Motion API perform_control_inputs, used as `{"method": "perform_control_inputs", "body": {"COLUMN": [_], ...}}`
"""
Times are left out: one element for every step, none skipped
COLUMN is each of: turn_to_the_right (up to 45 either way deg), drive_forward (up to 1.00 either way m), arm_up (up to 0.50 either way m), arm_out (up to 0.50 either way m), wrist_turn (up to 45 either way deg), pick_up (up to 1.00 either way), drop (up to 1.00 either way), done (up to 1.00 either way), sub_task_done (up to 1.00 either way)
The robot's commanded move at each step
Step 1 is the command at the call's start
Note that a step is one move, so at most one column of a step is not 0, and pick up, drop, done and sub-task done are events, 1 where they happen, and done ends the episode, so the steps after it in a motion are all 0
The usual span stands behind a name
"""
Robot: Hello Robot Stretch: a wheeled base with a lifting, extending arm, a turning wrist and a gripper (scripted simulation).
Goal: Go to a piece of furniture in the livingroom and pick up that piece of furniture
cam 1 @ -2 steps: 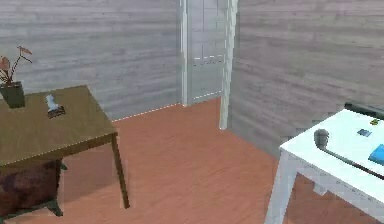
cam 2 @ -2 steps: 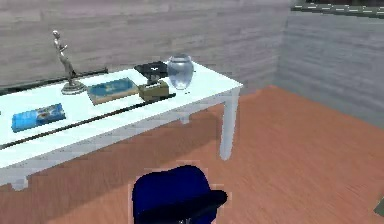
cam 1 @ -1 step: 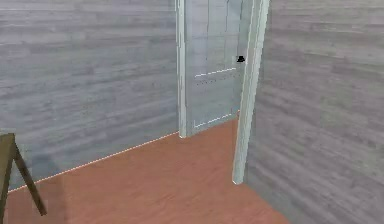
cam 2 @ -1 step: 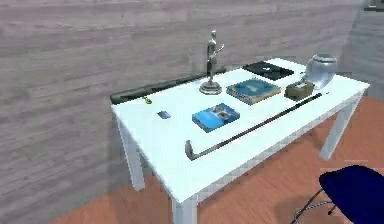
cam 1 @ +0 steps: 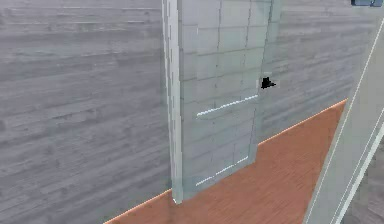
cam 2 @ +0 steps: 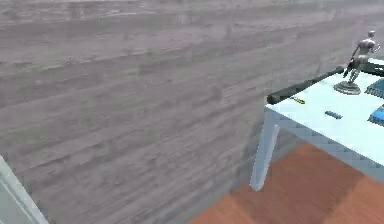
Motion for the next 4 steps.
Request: {"method": "perform_control_inputs", "body": {"turn_to_the_right": [0.0, 9.0, 0.0, 39.0], "drive_forward": [0.45, 0.0, 0.25, 0.0], "arm_up": [0.0, 0.0, 0.0, 0.0], "arm_out": [0.0, 0.0, 0.0, 0.0], "wrist_turn": [0.0, 0.0, 0.0, 0.0], "pick_up": [0.0, 0.0, 0.0, 0.0], "drop": [0.0, 0.0, 0.0, 0.0], "done": [0.0, 0.0, 0.0, 0.0], "sub_task_done": [0.0, 0.0, 0.0, 0.0]}}
